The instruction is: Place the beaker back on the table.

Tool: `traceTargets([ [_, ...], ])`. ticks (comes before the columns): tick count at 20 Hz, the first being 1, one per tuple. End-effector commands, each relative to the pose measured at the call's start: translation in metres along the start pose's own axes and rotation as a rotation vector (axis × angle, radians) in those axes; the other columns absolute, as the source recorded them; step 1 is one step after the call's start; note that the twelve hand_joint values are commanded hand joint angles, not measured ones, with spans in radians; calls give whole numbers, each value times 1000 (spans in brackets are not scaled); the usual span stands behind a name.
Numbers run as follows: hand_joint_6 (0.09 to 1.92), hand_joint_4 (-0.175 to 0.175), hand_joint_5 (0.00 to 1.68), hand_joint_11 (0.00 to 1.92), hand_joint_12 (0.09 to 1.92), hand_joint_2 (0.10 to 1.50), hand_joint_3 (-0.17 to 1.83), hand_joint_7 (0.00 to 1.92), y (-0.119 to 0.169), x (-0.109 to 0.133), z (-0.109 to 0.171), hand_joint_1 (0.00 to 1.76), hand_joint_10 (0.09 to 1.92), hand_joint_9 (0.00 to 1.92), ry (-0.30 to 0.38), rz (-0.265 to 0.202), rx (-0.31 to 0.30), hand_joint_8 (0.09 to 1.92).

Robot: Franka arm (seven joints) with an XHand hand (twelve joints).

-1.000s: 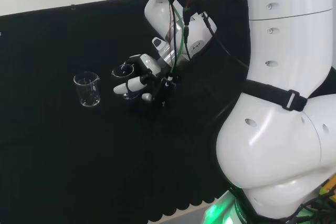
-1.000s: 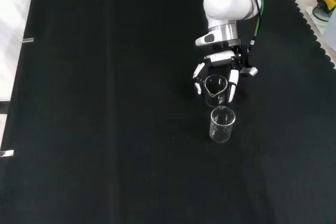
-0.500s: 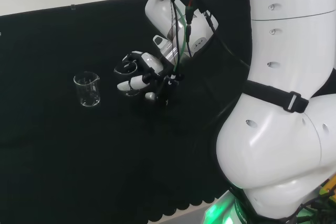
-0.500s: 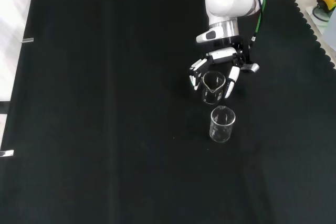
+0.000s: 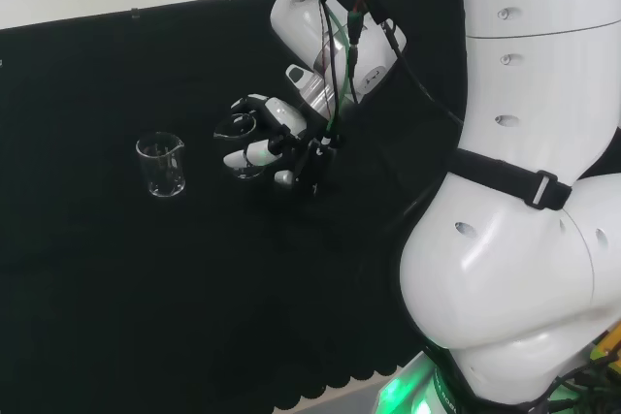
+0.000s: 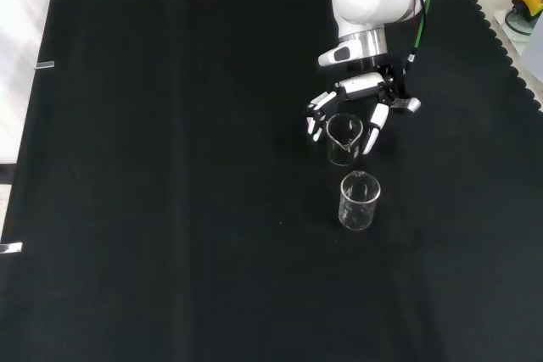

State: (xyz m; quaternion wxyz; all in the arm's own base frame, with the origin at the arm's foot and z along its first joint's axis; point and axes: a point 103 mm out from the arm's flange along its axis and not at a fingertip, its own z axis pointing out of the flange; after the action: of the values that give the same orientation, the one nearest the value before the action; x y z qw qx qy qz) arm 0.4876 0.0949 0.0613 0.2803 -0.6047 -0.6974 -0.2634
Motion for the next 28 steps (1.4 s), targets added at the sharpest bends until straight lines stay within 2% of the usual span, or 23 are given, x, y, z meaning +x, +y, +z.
traceTargets([
  [1, 562, -45, 387, 295, 1248, 891, -175, 906, 0, -1, -1, 1192, 87, 897, 2, 4, 5, 87],
  [8, 511, -50, 378, 246, 1263, 890, -175, 862, 0, -3, -1, 1168, 87, 855, 16, 9, 28, 87],
  [14, 367, -61, 352, 83, 1296, 888, -175, 696, -2, -8, -2, 1110, 87, 721, 20, 18, 72, 87],
  [16, 299, -59, 342, 24, 1249, 883, -175, 603, -1, -8, 0, 1075, 87, 639, 24, 28, 97, 87],
  [19, 202, -55, 318, 2, 1125, 879, -175, 503, -2, -9, 0, 1037, 87, 551, 22, 30, 99, 87],
  [28, 156, -57, 314, 0, 1079, 876, -175, 475, -4, -7, -2, 1026, 87, 520, 6, 29, 94, 87],
])
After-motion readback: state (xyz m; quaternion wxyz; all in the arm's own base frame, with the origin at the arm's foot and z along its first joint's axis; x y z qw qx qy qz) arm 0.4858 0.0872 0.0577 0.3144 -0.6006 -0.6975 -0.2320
